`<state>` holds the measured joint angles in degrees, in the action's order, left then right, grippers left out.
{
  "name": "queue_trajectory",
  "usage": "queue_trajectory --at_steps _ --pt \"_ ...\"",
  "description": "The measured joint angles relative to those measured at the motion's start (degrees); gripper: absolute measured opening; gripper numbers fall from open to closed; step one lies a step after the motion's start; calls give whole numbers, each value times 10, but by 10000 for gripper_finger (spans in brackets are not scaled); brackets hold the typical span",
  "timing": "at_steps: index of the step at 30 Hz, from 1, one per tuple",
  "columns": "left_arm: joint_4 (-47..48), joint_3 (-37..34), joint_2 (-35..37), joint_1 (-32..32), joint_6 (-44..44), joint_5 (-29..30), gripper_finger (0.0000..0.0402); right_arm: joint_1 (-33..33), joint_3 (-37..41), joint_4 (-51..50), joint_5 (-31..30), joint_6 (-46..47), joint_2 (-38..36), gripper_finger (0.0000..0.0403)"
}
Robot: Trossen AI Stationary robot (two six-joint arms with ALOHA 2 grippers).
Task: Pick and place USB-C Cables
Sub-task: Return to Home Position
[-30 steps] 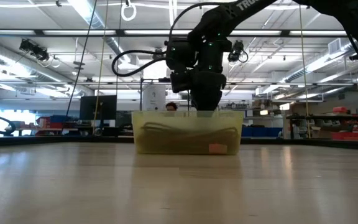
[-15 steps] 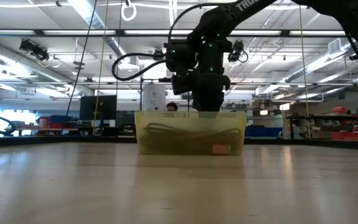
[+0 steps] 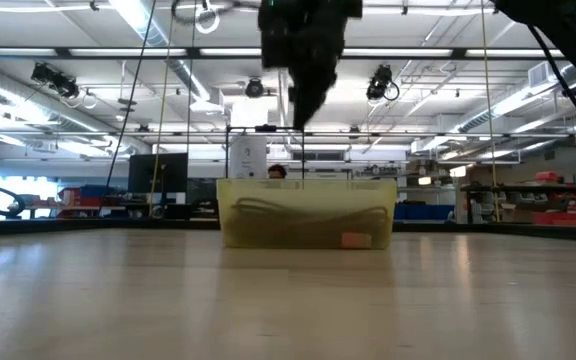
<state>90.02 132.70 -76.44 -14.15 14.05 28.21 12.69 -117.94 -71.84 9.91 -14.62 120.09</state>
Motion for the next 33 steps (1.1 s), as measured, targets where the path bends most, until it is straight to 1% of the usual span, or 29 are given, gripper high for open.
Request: queue_trajectory --at_steps 3,5,6,10,12,14,16,17,22,25,27,29,33 --pt "-1 0 0 0 2 0 208 0 -90 -53 -20 -8 0 85" --pt "-16 1 0 3 -23 1 208 0 -159 -82 -55 -17 0 85" --pt "-28 1 0 5 -40 1 208 0 -173 -75 -74 -19 -7 85" --pt "-29 1 3 0 -67 2 208 -2 -100 28 -148 -28 -122 85" --pt "-8 2 8 0 -76 1 208 -2 -92 41 -177 -22 -173 85" --pt "1 -1 12 0 -70 0 208 -1 -92 47 -187 -21 -220 85" --pt "1 -4 23 0 -72 -3 208 -2 -92 46 -190 -21 -266 85" --pt "0 -4 29 -2 -76 -13 208 -3 -92 47 -189 -21 -289 85" --pt "0 -4 70 -4 -106 -122 208 -8 -92 60 -186 4 -392 85" --pt "0 -17 104 -4 -119 -165 208 -8 -92 66 -160 19 -442 85" --pt "-2 -44 135 -4 -121 -169 208 -8 -92 65 -136 17 -470 85" --pt "-10 -86 172 -4 -121 -169 208 -8 -92 62 -115 11 -494 85" --pt "-74 -206 253 -3 -124 -169 208 -8 -91 64 -73 32 -527 85"
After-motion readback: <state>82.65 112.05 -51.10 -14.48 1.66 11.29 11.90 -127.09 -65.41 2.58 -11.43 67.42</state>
